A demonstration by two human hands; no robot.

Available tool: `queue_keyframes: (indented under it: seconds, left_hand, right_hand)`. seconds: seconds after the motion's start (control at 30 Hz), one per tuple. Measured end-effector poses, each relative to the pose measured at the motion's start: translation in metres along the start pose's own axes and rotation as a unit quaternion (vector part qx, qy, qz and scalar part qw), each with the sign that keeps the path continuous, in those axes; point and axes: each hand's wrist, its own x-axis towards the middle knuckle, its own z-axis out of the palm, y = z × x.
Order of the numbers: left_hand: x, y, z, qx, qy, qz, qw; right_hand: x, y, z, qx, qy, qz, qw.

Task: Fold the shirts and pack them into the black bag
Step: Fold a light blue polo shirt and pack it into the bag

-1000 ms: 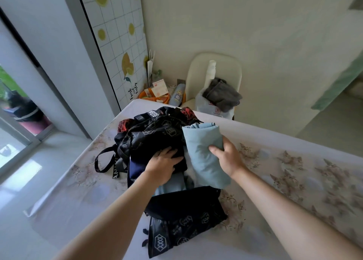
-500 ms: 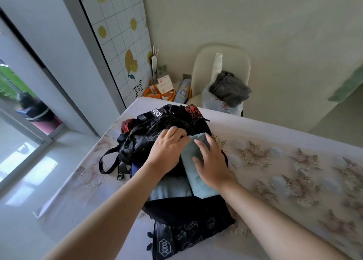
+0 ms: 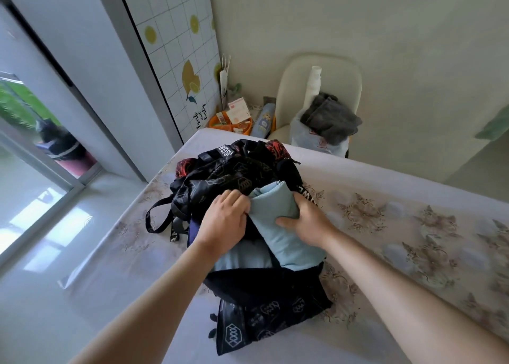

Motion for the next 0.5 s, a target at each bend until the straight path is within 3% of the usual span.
queue_keyframes:
  seconds: [0.07,0.13,0.2,0.3,0.37,0.43,0.5]
  left_hand:
    - [-0.036,0.006,0.005,-0.054,-0.102,-0.083,0.990]
    - [-0.063,0.010,0.006,-0.055,-0.270,-0.167,0.947]
    - [-0.078,0.013,0.003,-0.015,-0.360,-0.168,0.917]
    - [-0.085,0.023,-0.011,-0.031,-0.407,-0.177,0.895]
    - [-0.090,0.031,-0.021,-0.020,-0.402,-0.137,0.905]
    - [-0.095,0.039,-0.030,-0.006,-0.369,-0.103,0.924]
    - [-0.102,0.040,-0.035,-0.025,-0.350,-0.105,0.931]
  right_hand:
    - [-0.004,-0.009,0.000,-0.059,-0.036,-0.022,0.997]
    - [-0.007,-0.020,0.004,-0.108,-0.083,-0.041,0.990]
    - [-0.009,-0.035,0.011,-0.149,-0.146,-0.056,0.976]
    - [-0.009,-0.053,0.028,-0.225,-0.225,-0.069,0.946]
    - [-0.007,-0.060,0.044,-0.255,-0.245,-0.058,0.934]
    - [-0.007,-0.062,0.060,-0.258,-0.225,-0.057,0.938]
    - [-0.012,-0.056,0.077,-0.295,-0.129,-0.120,0.939]
